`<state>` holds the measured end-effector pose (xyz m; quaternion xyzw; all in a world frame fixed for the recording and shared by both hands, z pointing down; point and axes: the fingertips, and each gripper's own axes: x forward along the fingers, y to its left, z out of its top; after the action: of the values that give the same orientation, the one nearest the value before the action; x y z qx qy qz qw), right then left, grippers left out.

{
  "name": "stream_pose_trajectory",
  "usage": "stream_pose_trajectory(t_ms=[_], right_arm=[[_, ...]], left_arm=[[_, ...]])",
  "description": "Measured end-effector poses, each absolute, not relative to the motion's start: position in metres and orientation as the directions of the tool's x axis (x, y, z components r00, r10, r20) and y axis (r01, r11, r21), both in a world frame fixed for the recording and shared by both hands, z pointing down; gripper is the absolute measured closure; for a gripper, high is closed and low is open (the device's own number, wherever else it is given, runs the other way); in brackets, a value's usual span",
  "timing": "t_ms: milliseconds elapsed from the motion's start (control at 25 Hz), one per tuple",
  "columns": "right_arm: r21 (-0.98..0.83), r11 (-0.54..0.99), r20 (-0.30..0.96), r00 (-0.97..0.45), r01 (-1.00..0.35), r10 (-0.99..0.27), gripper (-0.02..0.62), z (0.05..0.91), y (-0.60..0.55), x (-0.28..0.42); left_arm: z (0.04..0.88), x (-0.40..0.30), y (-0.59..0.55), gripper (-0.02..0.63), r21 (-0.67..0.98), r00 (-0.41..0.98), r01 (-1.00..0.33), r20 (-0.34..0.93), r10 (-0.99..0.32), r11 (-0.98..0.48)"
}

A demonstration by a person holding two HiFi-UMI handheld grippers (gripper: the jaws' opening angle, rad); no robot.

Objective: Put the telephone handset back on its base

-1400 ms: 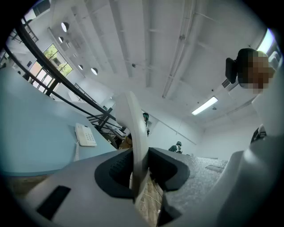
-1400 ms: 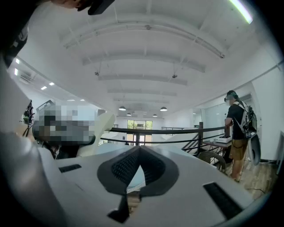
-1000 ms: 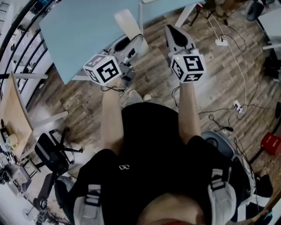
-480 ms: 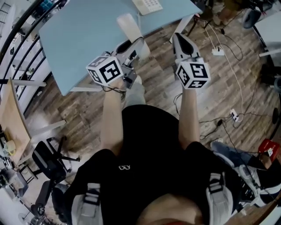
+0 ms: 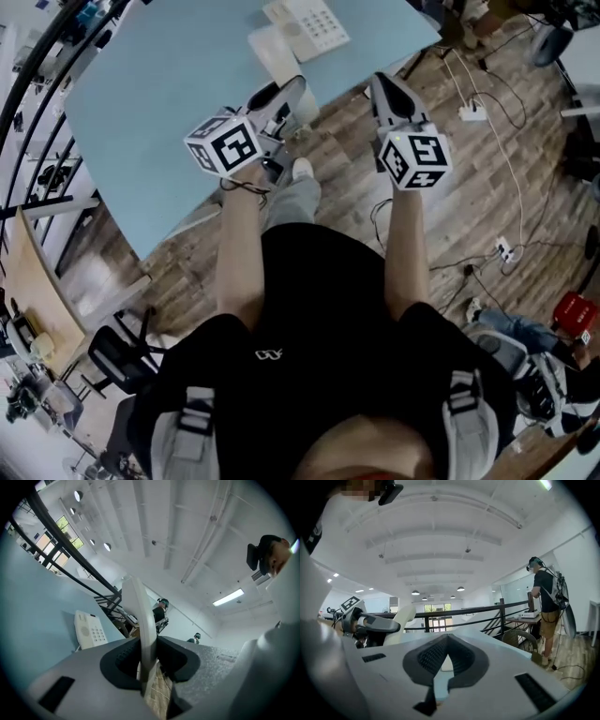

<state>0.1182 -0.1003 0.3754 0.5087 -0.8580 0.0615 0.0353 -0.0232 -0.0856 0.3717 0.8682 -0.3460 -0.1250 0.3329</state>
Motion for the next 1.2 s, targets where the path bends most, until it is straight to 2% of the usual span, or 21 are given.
stream_pose_trajectory(t_ms=[400, 840, 1200], right_arm=[[-0.081, 0.5, 0.227, -0.505, -0.862, -0.833, 0.6, 0.41, -0.233, 0.083], [-0.106, 0.47, 0.35, -0.475, -0.876, -0.807, 0.6, 0.451, -0.267, 0.119], [-0.122, 0.46, 0.402, -0.467, -0.88, -0.788, 0.6, 0.468, -0.275, 0.138]], left_arm=[[0.422, -0.052, -0.232, 0.508, 0.749, 0.713, -0.505, 0.082, -0.697, -0.429], [0.5, -0.047, -0.296, 0.509, 0.861, 0.689, -0.438, 0.138, -0.712, -0.257], [0.536, -0.039, -0.332, 0.511, 0.888, 0.671, -0.42, 0.164, -0.723, -0.189]])
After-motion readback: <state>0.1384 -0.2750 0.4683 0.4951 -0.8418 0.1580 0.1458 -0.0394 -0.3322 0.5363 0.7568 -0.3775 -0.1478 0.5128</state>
